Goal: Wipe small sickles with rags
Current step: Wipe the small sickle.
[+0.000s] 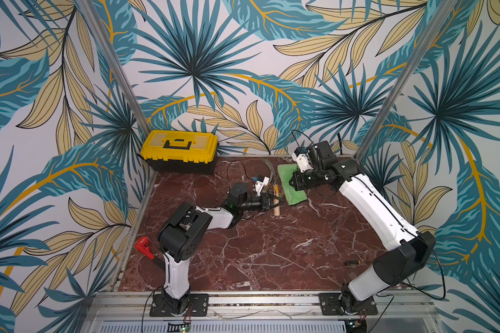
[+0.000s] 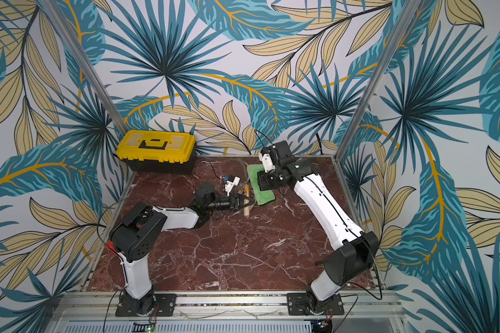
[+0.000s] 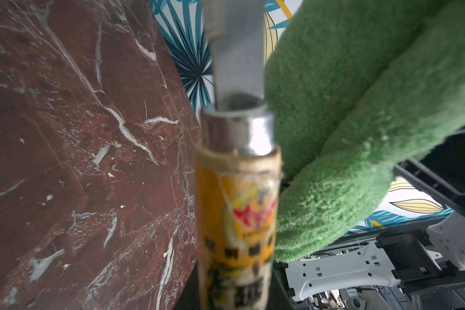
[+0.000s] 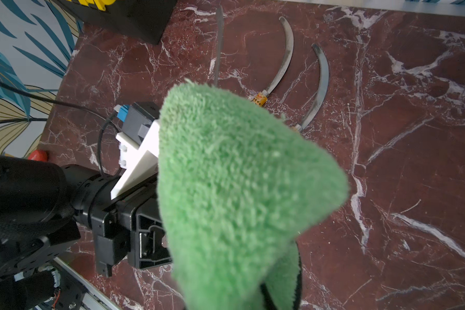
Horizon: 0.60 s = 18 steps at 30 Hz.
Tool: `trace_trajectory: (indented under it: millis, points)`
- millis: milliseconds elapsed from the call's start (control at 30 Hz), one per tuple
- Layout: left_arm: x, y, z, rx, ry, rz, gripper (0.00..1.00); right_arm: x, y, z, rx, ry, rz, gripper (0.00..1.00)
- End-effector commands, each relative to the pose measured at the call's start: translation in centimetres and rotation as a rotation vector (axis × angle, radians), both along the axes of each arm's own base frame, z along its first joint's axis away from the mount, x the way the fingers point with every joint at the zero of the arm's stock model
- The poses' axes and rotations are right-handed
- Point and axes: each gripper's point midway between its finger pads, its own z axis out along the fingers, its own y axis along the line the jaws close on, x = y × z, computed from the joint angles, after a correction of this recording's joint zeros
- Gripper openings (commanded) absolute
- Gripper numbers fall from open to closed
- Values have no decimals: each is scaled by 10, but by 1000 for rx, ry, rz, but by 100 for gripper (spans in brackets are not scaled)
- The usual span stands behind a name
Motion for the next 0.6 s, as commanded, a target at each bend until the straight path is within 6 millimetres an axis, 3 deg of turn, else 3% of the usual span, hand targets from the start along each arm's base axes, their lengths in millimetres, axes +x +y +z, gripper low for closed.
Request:
trace_trajectory:
  millis: [0, 267, 567]
  points:
    - [-12, -1, 19, -6, -70, -57, 0, -4, 0, 1, -53, -9, 40, 2]
    - [-26, -11, 24, 1, -82, -126, 0, -4, 16, -20, -85, 33, 96, 2]
    - [-39, -14, 28, 41, -119, -156, 0, 14, 15, -64, -175, 105, 82, 2]
